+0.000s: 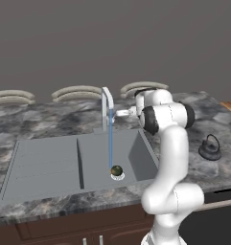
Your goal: Pick up all produce items and place them in the sink. Turn on the sink faucet to wash them. Then turn the sink off and put them in the tray.
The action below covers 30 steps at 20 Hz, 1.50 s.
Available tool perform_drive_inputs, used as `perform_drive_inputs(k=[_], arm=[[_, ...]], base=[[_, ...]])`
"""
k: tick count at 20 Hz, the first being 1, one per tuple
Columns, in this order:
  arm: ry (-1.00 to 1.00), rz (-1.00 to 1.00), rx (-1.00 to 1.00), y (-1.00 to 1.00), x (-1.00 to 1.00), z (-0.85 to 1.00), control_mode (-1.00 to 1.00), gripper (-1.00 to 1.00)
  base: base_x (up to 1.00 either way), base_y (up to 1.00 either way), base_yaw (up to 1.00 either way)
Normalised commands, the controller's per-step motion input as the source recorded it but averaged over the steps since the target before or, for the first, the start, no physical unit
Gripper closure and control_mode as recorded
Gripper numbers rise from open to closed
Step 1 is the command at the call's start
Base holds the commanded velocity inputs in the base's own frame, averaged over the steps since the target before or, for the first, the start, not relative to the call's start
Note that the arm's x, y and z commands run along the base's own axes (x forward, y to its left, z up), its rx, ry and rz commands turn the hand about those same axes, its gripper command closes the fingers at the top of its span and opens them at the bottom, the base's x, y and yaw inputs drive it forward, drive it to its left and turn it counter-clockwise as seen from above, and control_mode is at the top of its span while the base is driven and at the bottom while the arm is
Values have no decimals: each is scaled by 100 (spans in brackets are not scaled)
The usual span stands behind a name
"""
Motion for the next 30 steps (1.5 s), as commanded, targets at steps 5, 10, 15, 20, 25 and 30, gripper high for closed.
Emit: perform_drive_inputs(k=[5, 10, 15, 20, 25, 30], arm=[[-7, 24, 4, 20, 22, -3, -100, 100], [-4, 22, 3, 31, 23, -8, -100, 100], [-2, 20, 3, 45, 23, -9, -100, 100], [-1, 17, 3, 55, 21, -9, -100, 100], [-2, 14, 2, 64, 18, -6, -100, 100], [-6, 8, 0, 71, 2, 0, -100, 100]], base=[[0, 0, 0], [0, 0, 0], [0, 0, 0], [0, 0, 0], [0, 0, 0], [0, 0, 0]])
